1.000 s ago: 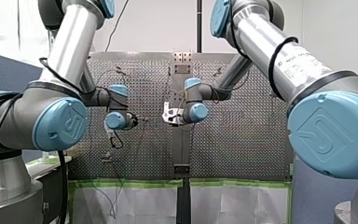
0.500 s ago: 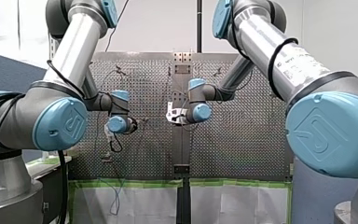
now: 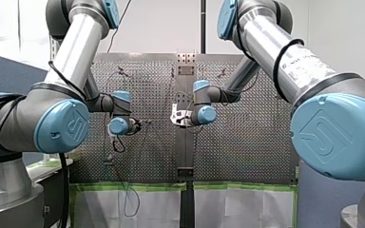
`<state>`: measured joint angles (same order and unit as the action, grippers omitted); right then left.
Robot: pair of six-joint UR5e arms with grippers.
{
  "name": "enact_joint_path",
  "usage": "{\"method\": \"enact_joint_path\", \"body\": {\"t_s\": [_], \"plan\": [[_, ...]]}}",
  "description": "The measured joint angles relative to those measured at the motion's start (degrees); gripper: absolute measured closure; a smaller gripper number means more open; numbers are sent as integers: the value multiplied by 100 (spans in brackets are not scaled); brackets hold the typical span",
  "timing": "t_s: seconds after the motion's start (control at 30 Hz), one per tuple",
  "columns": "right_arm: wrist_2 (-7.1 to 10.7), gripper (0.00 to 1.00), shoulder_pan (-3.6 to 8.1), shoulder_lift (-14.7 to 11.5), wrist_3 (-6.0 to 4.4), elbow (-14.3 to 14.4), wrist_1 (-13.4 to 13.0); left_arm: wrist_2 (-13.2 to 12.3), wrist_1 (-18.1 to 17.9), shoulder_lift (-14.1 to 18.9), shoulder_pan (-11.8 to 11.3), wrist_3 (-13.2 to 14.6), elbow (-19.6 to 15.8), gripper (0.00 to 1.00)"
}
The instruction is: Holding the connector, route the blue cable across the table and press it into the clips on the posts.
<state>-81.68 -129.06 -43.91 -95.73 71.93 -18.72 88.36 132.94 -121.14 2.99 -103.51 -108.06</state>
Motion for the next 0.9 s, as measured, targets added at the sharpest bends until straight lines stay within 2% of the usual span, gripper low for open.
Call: {"method": "enact_joint_path", "body": {"t_s": [0.03,0.07,0.33,0.47,0.57,0.67,0.9], "plan": [[3,100,2,0,0,-3,2,21,24,0,-3,0,2,9],[7,100,4,0,0,-7,5,49,53,0,-6,5,3,0],[13,100,13,-4,25,-30,76,366,405,36,-15,278,-18,0],[7,100,36,-6,33,-29,170,534,597,165,-4,469,-148,0],[4,100,62,-7,35,-29,244,559,739,301,7,591,-285,0],[2,100,89,-8,45,-31,303,541,759,430,20,581,-415,0],[1,100,108,-13,108,-30,397,527,516,755,145,351,-741,0]]}}
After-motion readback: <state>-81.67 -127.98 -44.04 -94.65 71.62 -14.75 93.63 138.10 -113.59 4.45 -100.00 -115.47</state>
